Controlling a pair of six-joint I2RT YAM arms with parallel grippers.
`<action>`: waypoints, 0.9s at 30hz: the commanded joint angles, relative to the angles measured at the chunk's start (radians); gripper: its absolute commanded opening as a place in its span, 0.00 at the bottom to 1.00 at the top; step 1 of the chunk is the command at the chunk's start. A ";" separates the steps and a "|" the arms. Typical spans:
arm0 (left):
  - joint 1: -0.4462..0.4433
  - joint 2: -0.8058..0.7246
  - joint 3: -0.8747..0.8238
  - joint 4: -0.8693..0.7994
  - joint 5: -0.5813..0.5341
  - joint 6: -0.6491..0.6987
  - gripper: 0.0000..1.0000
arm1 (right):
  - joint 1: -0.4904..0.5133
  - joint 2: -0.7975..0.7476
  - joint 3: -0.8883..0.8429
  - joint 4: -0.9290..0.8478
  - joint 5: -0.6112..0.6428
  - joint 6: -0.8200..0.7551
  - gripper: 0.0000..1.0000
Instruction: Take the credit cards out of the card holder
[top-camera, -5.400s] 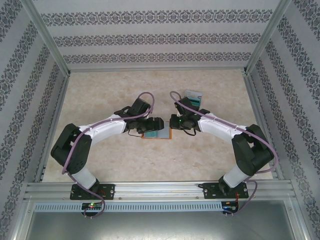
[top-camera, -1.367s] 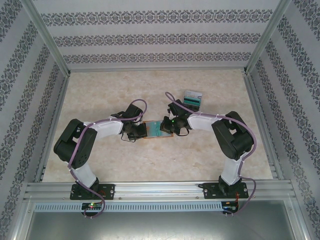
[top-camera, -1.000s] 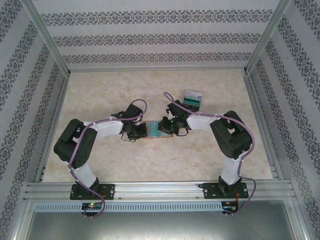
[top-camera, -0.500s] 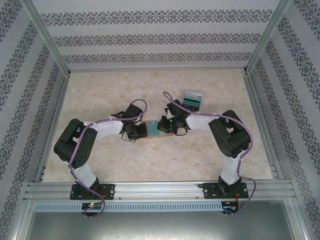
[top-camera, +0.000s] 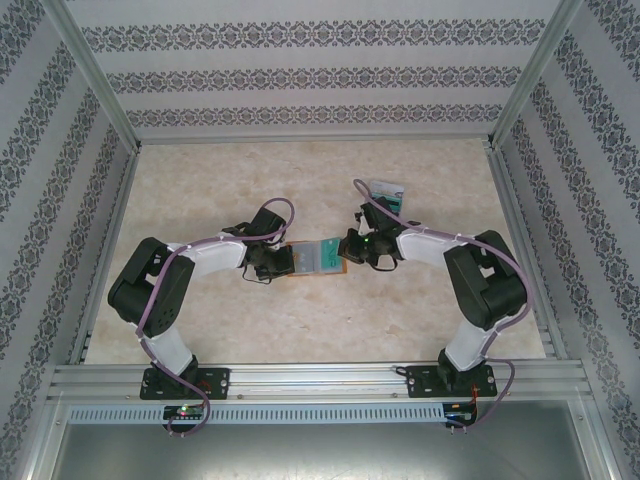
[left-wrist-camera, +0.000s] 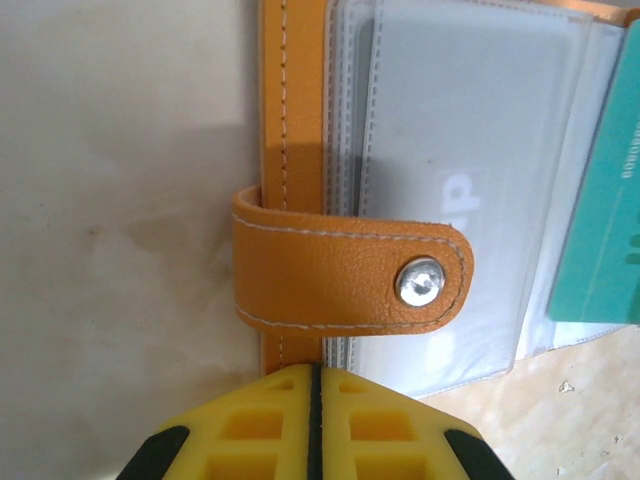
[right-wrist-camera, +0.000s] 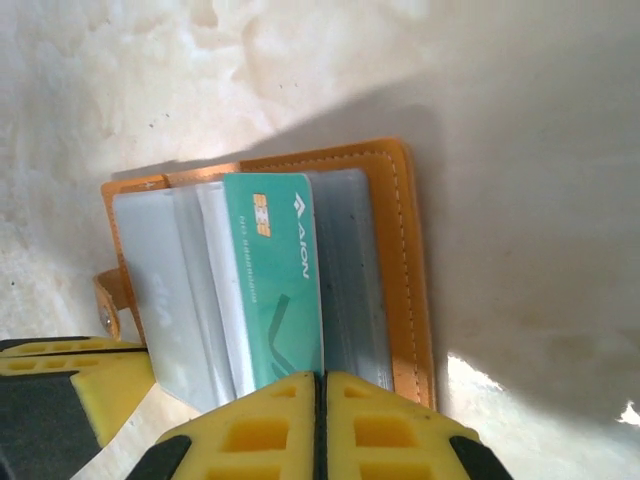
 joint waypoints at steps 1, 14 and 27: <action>0.009 -0.006 0.035 -0.034 -0.010 0.026 0.00 | -0.005 -0.082 -0.008 -0.070 0.029 -0.070 0.00; 0.026 -0.200 0.104 -0.117 0.011 0.111 0.50 | 0.007 -0.340 0.158 -0.339 0.270 -0.572 0.00; 0.033 -0.412 0.083 -0.188 0.007 0.245 1.00 | 0.022 -0.288 0.321 -0.486 0.580 -1.192 0.00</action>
